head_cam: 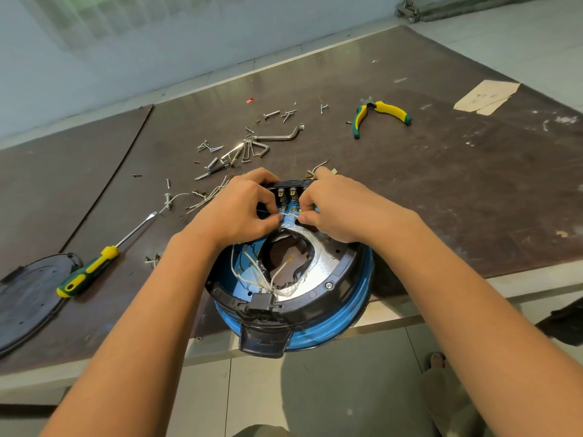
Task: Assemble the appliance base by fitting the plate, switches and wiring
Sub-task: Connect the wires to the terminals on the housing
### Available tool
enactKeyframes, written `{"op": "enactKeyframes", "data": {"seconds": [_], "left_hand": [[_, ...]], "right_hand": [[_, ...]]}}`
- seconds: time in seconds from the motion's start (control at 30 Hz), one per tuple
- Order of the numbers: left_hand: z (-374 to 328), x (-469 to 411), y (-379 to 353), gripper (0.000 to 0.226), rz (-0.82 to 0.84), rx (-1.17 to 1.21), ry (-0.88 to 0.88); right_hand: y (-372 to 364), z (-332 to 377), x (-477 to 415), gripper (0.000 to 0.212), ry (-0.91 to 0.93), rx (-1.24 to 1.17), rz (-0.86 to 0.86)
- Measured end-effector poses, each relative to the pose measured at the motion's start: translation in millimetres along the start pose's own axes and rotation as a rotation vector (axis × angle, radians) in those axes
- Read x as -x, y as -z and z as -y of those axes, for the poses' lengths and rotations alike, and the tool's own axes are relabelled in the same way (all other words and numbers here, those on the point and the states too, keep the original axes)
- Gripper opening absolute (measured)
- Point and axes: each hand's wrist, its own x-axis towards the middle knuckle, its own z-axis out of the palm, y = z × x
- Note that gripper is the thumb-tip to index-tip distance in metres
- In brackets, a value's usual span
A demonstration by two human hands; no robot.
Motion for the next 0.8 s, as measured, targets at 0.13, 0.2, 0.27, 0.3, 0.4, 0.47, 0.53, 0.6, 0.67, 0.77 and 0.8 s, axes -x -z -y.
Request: {"op": "enactKeyframes", "data": {"seconds": [0.13,0.2,0.27,0.3,0.4,0.47,0.53,0.6,0.67,0.77,0.8], "left_hand": [[0,0,-1,0.011,-0.008,-0.014,0.01],[0,0,0,0.012,-0.011,-0.015,0.018],[0,-1,-1,0.012,-0.017,-0.019,0.017],[0,-1,-1,0.012,-0.027,-0.024,0.016],[2,-2,-3,0.033,-0.074,0.006,0.044],[2,-2,-4,0.059,-0.062,0.049,0.071],[4,-4,-4,0.081,-0.021,0.027,0.073],[7,-10,0,0.091,0.027,-0.059,0.062],[9,-15,5,0.092,0.063,-0.162,0.044],[11,-18,6,0.083,0.069,-0.279,0.008],[12,-17,5,0.078,0.063,-0.292,-0.005]], "right_hand": [[-2,0,-1,0.036,-0.014,-0.005,-0.023],[-1,0,-1,0.04,-0.013,-0.009,-0.03],[-1,0,-1,0.041,-0.013,-0.004,-0.033],[-2,0,-1,0.041,-0.013,-0.002,-0.036],[-2,0,0,0.044,-0.007,-0.005,-0.047],[-1,-1,0,0.042,-0.009,-0.008,-0.05],[-2,0,0,0.037,-0.015,-0.002,-0.054],[-3,0,0,0.035,-0.018,-0.002,-0.066],[-4,0,0,0.037,-0.015,0.001,-0.075],[-4,0,0,0.034,-0.019,0.002,-0.074],[-4,0,0,0.032,-0.02,0.002,-0.074]]}}
